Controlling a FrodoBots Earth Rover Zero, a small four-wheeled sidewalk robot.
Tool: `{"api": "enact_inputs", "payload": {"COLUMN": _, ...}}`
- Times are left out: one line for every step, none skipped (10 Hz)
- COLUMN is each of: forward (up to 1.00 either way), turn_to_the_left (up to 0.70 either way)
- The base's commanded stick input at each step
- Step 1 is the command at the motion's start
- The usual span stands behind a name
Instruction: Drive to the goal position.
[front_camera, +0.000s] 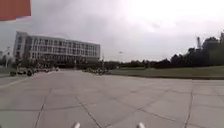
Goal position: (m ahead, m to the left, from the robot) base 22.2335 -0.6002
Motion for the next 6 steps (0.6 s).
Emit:
{"api": "enact_inputs", "payload": {"forward": 0.50, "turn_to_the_left": 0.16}}
{"api": "enact_inputs", "payload": {"forward": 0.50, "turn_to_the_left": 0.01}}
{"api": "enact_inputs", "payload": {"forward": 0.50, "turn_to_the_left": 0.00}}
{"api": "enact_inputs", "payload": {"forward": 0.50, "turn_to_the_left": 0.00}}
{"api": "enact_inputs", "payload": {"forward": 0.50, "turn_to_the_left": 0.00}}
{"api": "enact_inputs", "payload": {"forward": 0.50, "turn_to_the_left": 0.00}}
